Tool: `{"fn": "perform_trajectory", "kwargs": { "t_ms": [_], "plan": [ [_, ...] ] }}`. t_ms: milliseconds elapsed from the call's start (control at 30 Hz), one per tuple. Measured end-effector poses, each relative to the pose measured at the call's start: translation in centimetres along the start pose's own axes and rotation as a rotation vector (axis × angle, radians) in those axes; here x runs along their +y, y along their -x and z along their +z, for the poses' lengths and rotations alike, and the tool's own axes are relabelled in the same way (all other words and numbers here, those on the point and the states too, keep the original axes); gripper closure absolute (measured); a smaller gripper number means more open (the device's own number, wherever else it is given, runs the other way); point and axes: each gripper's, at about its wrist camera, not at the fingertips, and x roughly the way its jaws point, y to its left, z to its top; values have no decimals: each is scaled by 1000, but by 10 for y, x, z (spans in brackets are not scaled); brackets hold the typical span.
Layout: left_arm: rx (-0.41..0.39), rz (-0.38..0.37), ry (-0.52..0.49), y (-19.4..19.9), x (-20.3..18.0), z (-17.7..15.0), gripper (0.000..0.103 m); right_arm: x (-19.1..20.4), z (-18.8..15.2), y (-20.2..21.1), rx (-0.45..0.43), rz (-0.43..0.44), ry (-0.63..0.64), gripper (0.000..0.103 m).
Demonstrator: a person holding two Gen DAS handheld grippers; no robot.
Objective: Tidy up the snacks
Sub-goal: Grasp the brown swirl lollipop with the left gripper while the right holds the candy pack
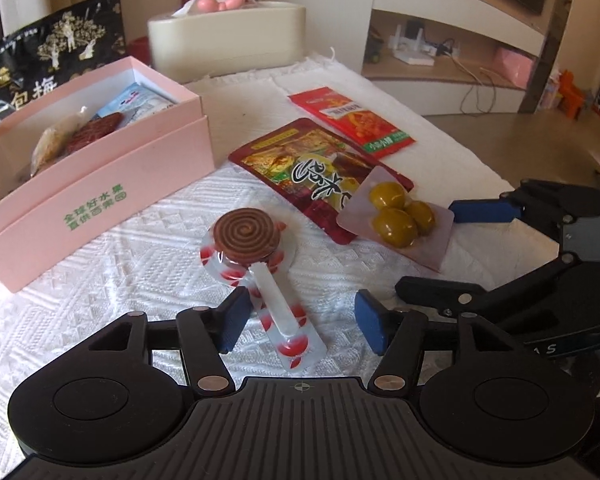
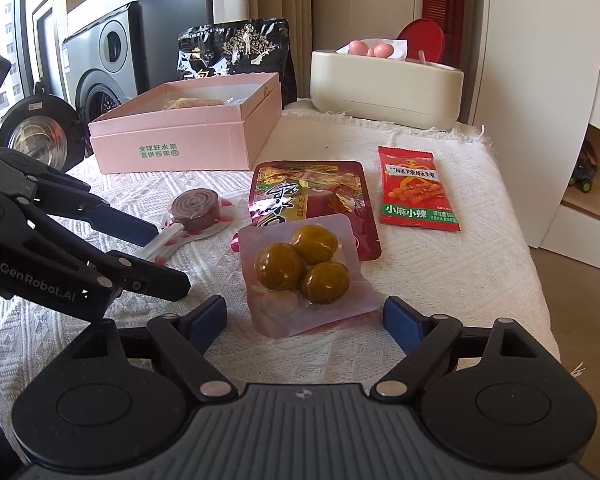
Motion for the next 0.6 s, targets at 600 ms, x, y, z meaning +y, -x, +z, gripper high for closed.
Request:
{"fn": "perform_trajectory", "kwargs": {
  "t_ms": [600],
  "plan": [
    [-42,157,68,-28,16,33,42,0,3,-4,49,74,25,0]
  ]
}}
